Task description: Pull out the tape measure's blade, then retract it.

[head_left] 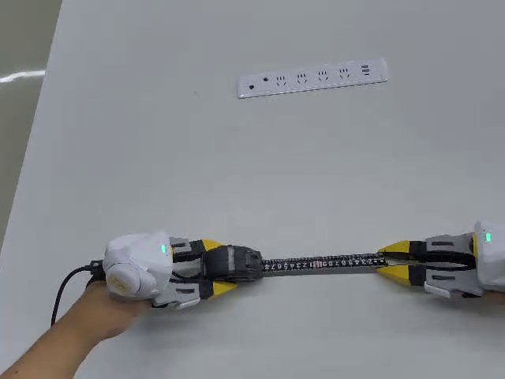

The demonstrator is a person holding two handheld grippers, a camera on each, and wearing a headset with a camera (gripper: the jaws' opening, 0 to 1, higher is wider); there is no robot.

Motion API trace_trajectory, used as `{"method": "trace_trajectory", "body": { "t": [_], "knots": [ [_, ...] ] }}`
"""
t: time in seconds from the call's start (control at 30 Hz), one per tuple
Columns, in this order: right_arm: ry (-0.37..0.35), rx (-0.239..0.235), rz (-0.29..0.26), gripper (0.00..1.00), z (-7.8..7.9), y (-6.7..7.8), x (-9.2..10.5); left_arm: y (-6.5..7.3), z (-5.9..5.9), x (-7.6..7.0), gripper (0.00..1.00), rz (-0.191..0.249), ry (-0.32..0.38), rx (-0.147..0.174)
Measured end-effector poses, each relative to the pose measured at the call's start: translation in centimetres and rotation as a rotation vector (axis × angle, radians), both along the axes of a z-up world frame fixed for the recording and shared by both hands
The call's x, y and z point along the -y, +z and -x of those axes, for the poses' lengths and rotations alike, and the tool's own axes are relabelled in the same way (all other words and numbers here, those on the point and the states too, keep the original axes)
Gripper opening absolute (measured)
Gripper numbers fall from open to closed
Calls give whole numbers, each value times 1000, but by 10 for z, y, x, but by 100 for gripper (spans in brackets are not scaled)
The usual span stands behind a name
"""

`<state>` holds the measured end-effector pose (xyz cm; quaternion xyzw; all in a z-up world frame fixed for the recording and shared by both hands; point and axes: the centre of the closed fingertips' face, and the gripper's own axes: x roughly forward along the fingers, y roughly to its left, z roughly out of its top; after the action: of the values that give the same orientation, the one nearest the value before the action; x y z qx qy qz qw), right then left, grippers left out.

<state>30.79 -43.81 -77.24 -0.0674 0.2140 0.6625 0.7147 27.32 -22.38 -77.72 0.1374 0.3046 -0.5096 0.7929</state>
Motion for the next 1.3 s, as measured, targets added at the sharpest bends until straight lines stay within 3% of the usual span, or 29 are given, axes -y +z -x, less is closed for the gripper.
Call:
{"method": "trace_trajectory", "body": {
  "t": [1.3],
  "knots": [
    [-34,-25,-8,9,-6,0,29,-7,2,-2,30,-19,8,-25]
  ]
}}
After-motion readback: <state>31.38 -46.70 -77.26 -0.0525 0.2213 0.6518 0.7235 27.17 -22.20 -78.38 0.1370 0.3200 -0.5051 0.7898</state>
